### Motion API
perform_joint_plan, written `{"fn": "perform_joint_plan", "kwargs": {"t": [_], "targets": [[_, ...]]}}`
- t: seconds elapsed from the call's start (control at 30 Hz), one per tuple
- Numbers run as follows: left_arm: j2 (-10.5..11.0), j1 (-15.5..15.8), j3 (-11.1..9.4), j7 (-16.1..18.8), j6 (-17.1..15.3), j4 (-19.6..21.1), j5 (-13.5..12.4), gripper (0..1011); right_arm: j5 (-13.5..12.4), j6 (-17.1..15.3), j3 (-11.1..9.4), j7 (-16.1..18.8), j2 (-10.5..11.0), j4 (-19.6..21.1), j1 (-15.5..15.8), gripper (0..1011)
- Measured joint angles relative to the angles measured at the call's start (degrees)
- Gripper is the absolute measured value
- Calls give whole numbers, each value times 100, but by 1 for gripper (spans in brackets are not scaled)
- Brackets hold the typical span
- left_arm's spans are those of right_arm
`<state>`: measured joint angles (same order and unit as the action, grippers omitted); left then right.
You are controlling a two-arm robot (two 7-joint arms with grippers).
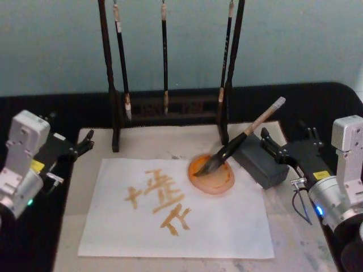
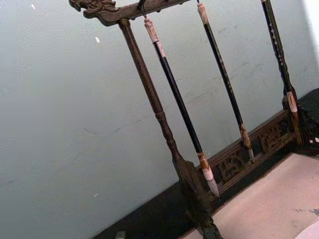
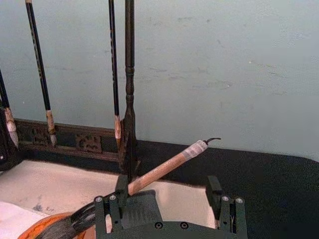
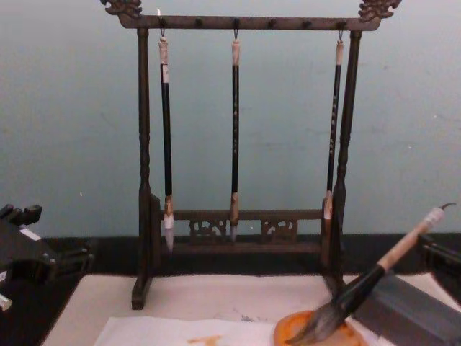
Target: Pick up the brush from the inkstone, write on the paper, then place the brush back to its original position.
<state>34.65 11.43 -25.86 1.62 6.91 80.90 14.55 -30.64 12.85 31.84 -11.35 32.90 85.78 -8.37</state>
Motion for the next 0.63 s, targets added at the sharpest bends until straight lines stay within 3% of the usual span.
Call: {"fn": "perform_joint_plan", "kwargs": {"t": [0.63], "targets": [[0, 0, 0, 0, 0, 0, -1, 1010, 0, 0, 0, 0, 0, 0, 0, 1000]]}}
